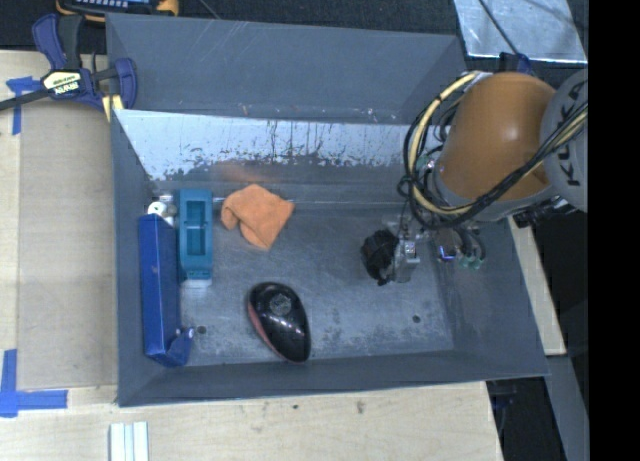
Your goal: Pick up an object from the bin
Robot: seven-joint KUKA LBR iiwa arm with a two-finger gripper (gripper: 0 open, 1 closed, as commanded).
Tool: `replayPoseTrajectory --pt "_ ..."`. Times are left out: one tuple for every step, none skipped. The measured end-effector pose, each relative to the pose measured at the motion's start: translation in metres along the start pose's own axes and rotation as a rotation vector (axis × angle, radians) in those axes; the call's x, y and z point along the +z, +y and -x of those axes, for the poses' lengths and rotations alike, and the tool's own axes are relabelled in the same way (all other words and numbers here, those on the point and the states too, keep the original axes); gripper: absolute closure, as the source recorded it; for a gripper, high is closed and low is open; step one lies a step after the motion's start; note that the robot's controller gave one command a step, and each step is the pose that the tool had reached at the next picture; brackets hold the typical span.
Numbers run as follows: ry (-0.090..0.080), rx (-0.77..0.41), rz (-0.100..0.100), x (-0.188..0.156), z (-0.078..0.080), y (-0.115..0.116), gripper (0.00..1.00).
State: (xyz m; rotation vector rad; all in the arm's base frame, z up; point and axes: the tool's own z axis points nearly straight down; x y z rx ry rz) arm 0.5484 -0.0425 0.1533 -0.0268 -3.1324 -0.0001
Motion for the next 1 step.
replayPoseTrajectory --pt "-0.009 -0.019 0.000 -0.0647 0.0053 0.0037 1.00"
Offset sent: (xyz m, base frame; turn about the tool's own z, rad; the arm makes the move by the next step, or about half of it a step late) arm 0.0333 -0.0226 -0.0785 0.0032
